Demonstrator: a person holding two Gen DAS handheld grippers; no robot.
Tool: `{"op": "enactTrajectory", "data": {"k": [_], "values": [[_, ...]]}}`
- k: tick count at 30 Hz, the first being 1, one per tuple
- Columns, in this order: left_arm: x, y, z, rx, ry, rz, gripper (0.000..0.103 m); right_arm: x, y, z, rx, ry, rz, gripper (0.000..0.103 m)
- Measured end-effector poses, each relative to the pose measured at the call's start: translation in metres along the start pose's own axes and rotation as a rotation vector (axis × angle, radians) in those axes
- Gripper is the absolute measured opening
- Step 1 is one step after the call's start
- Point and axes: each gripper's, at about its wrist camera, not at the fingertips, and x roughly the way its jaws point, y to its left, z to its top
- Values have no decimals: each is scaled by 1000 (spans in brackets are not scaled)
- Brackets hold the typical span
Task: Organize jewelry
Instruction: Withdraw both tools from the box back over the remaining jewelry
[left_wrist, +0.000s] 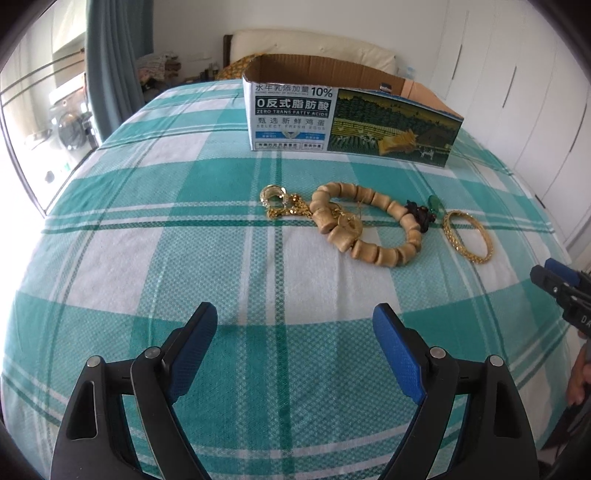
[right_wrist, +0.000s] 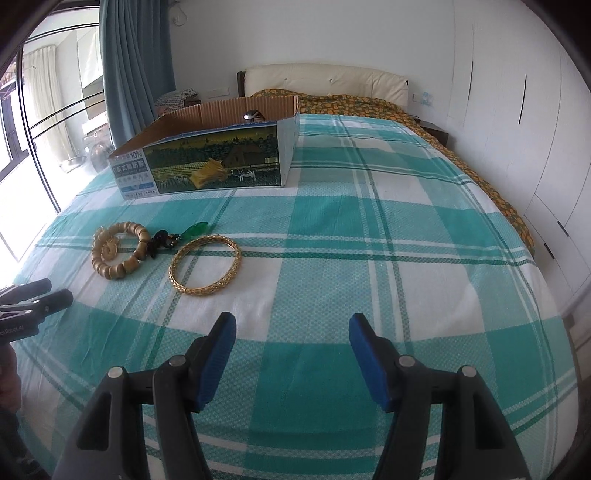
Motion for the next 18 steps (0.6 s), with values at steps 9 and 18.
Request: {"op": "enactTrajectory", "data": {"k": [9,18], "values": [[4,-6,-5,35,9,37,89,12,4,-4,-12,36,13,65],[11,-12,-6,66,39,62,102,19,4,-4,-7,66,18,66]]}}
